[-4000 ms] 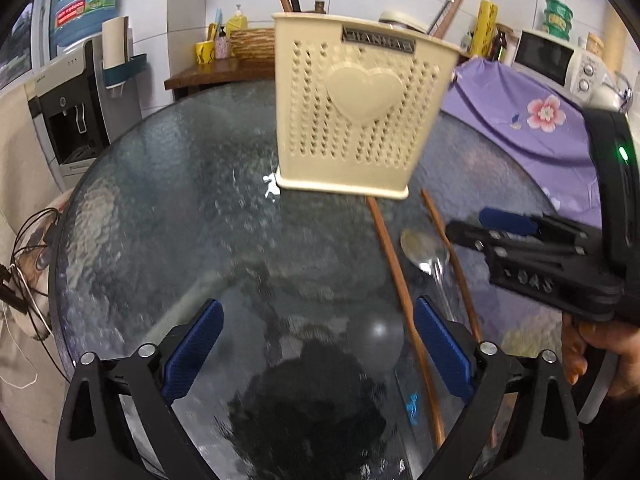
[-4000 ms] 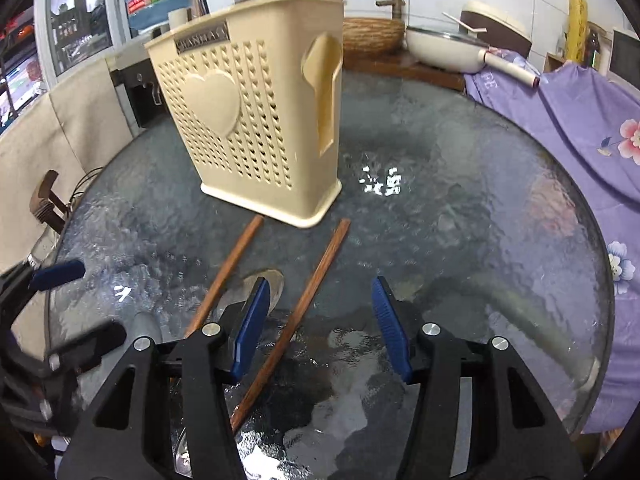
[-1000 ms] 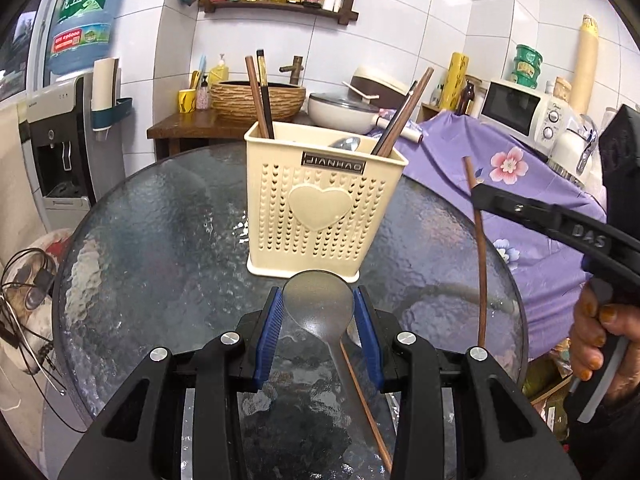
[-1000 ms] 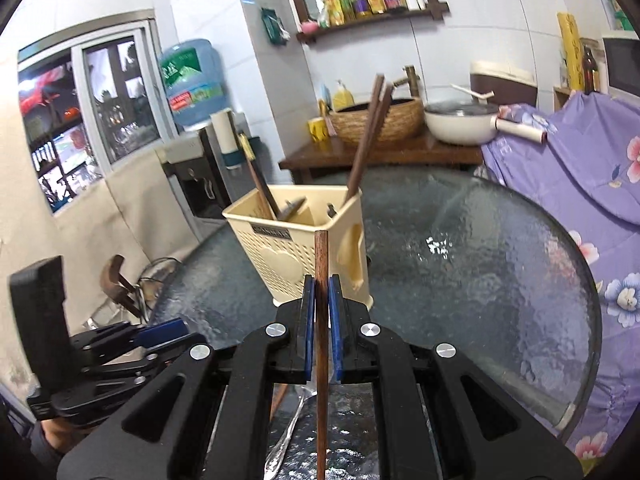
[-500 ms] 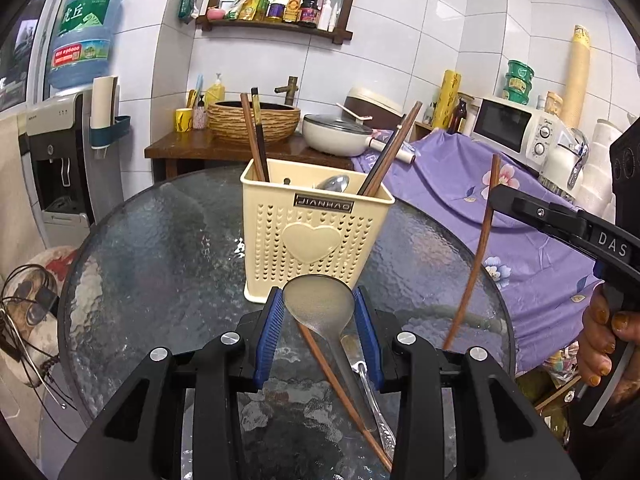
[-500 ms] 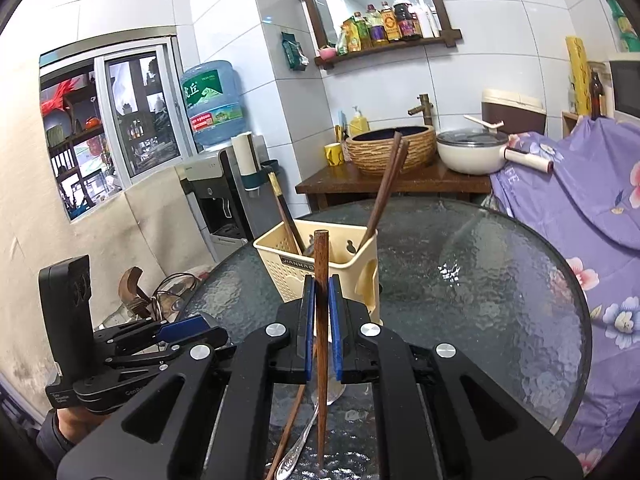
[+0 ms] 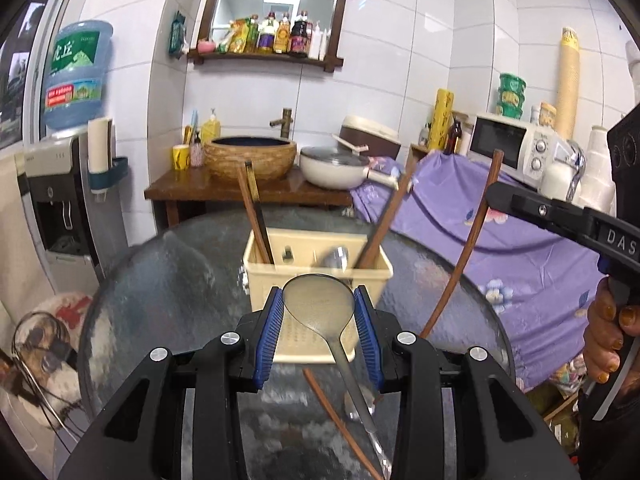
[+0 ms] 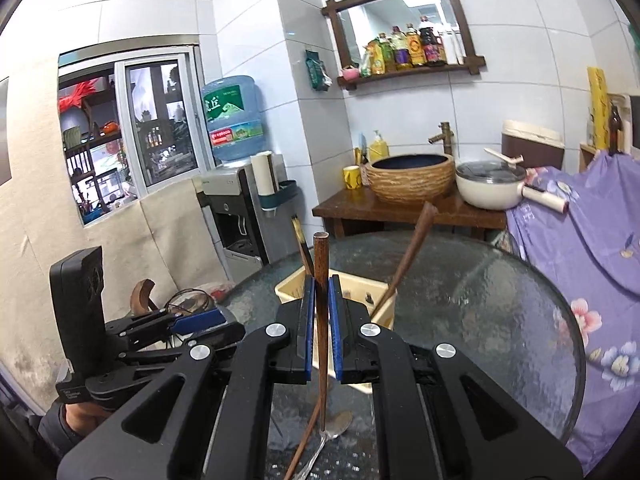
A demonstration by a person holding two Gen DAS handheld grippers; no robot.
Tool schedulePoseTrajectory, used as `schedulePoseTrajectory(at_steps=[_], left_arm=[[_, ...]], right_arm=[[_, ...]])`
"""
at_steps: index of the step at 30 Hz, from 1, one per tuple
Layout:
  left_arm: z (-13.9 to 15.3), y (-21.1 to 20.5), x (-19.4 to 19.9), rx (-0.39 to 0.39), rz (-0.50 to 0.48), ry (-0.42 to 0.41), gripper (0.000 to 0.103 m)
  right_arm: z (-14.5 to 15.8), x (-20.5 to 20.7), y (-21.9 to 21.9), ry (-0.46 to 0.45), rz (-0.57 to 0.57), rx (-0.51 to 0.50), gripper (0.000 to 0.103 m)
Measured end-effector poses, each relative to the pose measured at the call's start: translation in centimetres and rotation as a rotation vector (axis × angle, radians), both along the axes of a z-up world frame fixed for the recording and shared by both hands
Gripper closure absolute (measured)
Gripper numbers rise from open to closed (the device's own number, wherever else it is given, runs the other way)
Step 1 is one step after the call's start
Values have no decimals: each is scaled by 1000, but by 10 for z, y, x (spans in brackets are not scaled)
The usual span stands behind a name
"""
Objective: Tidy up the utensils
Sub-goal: 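Lift the spoon over the caddy with the left tool while the right tool carries its chopstick there, then open the left tool dropping the spoon into the caddy while the right tool releases its chopstick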
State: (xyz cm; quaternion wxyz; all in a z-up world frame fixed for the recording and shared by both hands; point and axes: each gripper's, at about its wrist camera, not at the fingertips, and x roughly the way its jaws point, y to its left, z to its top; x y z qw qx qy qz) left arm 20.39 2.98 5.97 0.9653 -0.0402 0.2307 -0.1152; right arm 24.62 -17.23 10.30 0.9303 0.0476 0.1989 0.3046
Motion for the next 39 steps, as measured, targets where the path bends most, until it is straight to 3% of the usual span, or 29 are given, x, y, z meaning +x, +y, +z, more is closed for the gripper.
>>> schedulePoseTrajectory(at_steps=[9,13,18,26,33,39], left_arm=[[87,16,34,-9,75,-163,68],[103,16,59,8,144,-204,68],[72,8,89,63,220,-185,68],[11,6,109,76,232,-85,68],[-13,1,111,98,213,-51,68],[-33,3,116,111,217,-12,68]], right_arm=[[78,38,-3,-80,-20,92,95],[99,57,-2,-118,-75,101,95],[82,70,-1,-111,-125,98,95],[27,82,8,-63,-155,55,95],[1,78,16,-79,-181,7,95],[-19,84,13,-32,-198,11,95]])
